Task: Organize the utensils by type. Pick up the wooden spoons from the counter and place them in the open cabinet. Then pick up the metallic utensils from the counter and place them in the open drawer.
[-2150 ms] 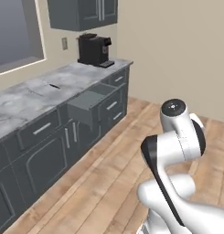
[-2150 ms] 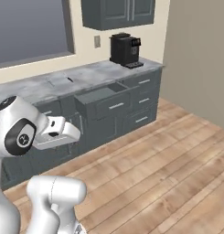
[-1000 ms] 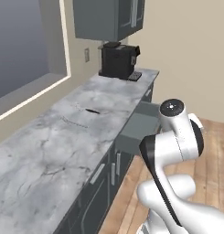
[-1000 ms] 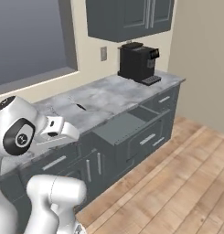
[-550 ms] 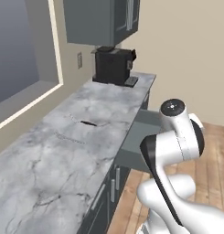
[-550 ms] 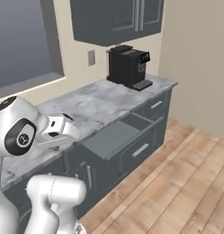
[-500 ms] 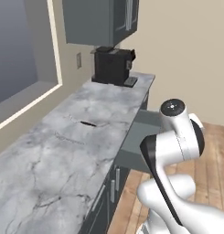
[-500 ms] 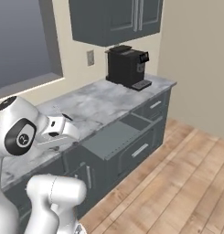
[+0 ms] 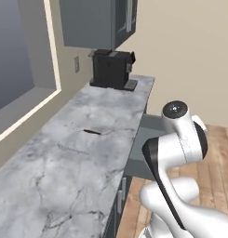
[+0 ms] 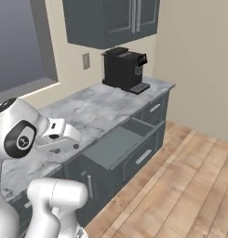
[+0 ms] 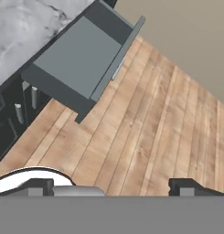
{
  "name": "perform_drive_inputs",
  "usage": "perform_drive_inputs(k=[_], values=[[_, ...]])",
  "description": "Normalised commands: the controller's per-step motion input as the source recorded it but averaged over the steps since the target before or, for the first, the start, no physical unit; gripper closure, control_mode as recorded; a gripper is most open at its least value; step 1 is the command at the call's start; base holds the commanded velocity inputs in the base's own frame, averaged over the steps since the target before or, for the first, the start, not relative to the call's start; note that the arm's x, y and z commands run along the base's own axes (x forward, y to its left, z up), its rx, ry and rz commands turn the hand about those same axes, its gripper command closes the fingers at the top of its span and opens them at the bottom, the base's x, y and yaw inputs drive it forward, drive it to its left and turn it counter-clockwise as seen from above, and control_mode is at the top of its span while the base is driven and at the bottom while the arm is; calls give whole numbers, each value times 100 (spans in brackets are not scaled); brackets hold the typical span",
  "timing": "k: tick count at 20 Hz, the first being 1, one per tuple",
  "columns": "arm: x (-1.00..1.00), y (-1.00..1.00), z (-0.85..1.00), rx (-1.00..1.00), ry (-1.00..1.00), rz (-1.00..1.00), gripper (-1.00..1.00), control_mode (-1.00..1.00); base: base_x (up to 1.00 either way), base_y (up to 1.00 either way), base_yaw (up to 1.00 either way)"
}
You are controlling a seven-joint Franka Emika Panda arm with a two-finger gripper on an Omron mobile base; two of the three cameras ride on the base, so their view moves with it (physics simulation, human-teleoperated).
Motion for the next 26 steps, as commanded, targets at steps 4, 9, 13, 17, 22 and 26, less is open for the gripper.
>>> perform_drive_inputs(k=[4,9,13,17,22,26], values=[[0,0,0,0,0,0,-100,100,66,6,-15],[0,0,0,0,0,0,-100,100,75,12,-14],[0,0,0,0,0,0,-100,100,73,13,-13],[0,0,0,0,0,0,-100,100,58,9,-14],[29,0,0,5,0,-10,-100,-100,7,1,-3],[27,0,0,11,0,-2,-100,-100,0,0,0]])
